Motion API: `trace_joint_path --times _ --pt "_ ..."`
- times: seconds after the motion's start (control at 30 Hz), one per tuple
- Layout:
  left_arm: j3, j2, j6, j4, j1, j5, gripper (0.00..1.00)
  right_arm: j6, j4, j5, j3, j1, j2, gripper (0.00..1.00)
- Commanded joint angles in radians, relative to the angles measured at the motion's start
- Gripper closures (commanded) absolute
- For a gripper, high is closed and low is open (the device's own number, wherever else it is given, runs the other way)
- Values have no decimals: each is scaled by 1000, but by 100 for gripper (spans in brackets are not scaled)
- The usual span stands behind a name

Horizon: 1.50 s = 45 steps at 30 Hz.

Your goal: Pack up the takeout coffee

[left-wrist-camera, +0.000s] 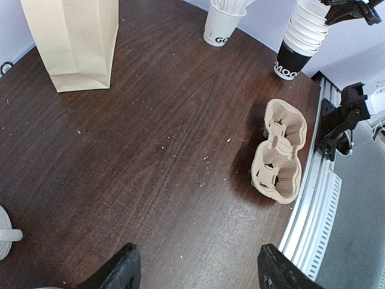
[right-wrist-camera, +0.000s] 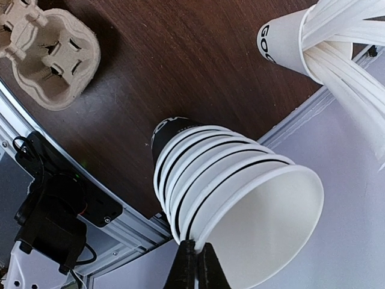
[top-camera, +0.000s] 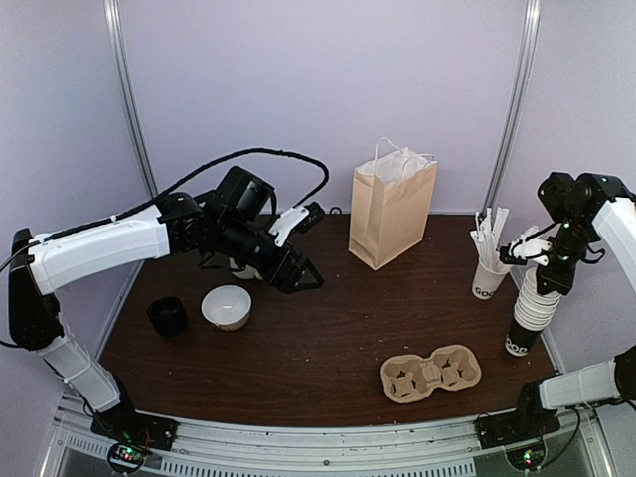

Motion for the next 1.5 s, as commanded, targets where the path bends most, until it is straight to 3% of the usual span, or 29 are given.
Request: trace_joint_path --times 0.0,0.13,0.23,0.37,0.43,0.53,0.6,0.67,0.73,0.83,1.17,1.33,1.47 --pt "1 21 28 37 -5 3 30 24 -32 16 65 -14 12 100" --pt "1 23 33 35 -5 9 30 43 61 165 -10 -42 20 100" --pt "-2 19 38 29 -5 8 30 60 31 -19 54 -113 34 100" --pt "-16 10 46 23 -5 2 30 83 79 6 109 -169 66 100" --pt "-17 7 50 13 -5 -3 30 55 -23 -185 174 -222 89 100" --pt "-20 0 55 4 -5 -7 30 86 16 -121 164 -230 110 100" --pt "-23 -6 57 3 -5 -9 30 72 -8 -200 183 -279 125 100" --pt "-25 -7 58 4 -5 -15 30 94 35 -123 165 -288 138 100" --pt "-23 -10 57 4 -5 -19 30 67 -31 -182 195 -299 152 100" --pt "-20 -13 59 3 -5 -20 30 76 -61 -231 221 -299 160 100" --pt "12 -8 71 -24 -5 -23 29 7 -133 -179 293 -292 105 100" --pt "24 -17 88 -35 -5 -40 30 35 -212 -178 419 -251 103 100" --pt "28 -32 93 -34 -5 -51 30 51 -212 -94 440 -173 74 100"
